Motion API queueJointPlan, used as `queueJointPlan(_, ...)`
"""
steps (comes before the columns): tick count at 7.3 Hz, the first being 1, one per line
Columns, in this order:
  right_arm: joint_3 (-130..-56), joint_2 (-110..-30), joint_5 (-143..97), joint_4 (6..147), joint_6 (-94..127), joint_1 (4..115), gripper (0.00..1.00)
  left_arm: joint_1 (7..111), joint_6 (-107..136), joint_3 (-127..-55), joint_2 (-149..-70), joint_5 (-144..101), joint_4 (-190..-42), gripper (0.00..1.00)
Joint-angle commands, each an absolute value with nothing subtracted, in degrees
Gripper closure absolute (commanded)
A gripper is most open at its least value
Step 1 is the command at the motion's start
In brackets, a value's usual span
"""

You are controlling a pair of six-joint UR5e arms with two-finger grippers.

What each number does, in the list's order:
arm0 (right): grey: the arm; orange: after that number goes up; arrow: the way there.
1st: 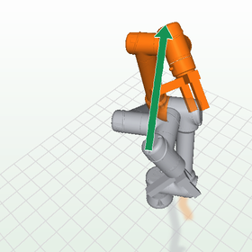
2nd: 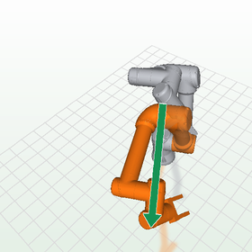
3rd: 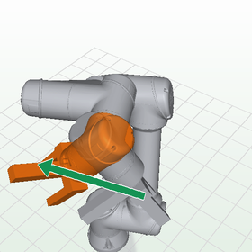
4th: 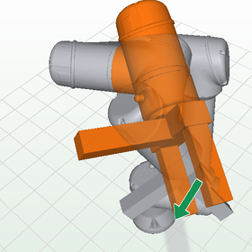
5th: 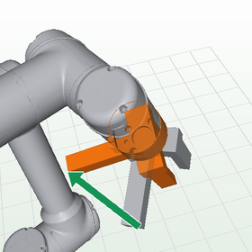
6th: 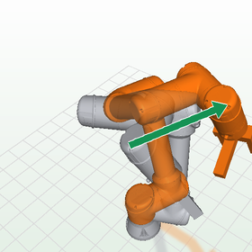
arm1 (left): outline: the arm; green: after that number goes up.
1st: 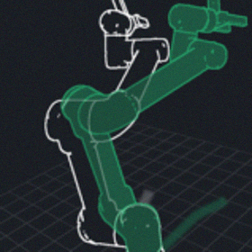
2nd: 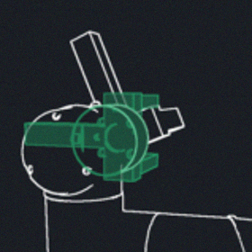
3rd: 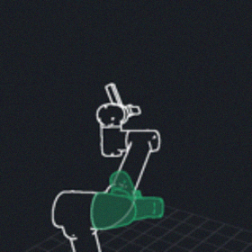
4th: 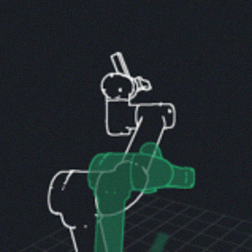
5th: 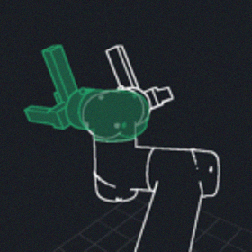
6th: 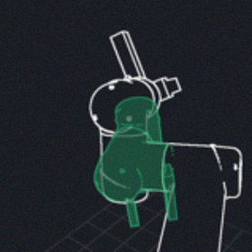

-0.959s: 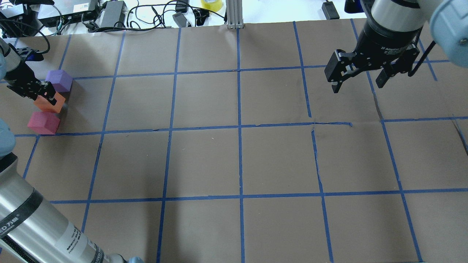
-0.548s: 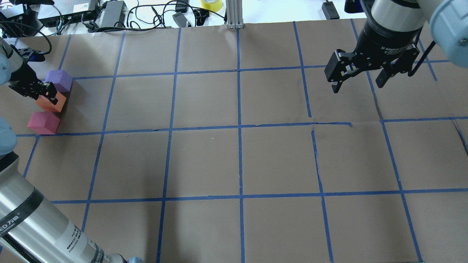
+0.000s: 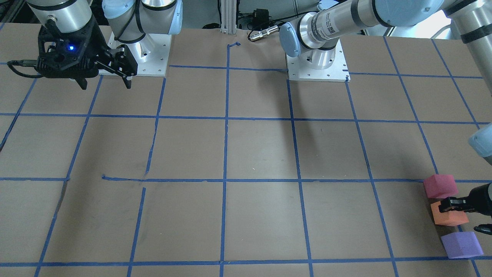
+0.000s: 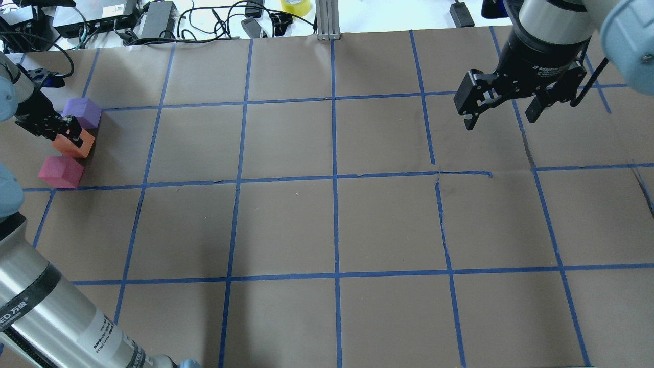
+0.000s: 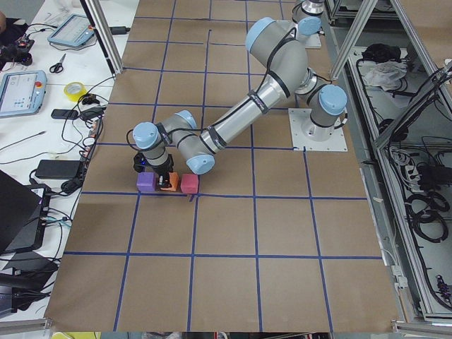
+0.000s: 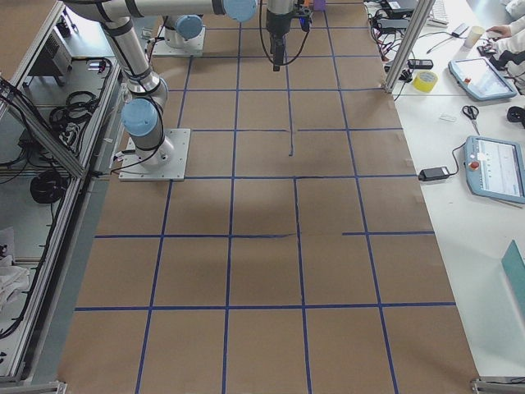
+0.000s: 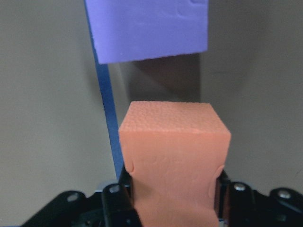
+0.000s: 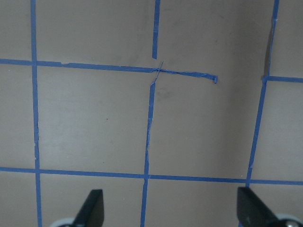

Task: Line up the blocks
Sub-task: 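Lower the orange cube between the pink and purple cubes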

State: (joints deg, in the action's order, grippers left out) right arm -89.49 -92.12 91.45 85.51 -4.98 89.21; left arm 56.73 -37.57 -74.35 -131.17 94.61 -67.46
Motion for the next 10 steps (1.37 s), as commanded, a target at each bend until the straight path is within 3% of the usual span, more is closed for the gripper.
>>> queueJointPlan(1,-89.5,-92.1,91.3,85.5,-4.9,89.2,0.00,56.8,-37.3,-76.0,-130.3,95.3,-67.3,1.00)
queueJointPlan(8,-89.6,-92.1,91.4,85.5,-4.9,89.2,0.00,55.9,-37.3,-76.8,-130.7,94.7,-64.2,1.00)
queueJointPlan(9,-89.6,-92.1,91.4,85.5,-4.9,89.2,0.00,55.9,-37.5,-76.9,-131.0,94.7,-62.9,0.77)
queueJointPlan(10,-89.5,-92.1,91.8,85.5,-5.0,89.2,0.00,55.9,-37.5,-77.2,-131.4,94.4,-58.7,0.03)
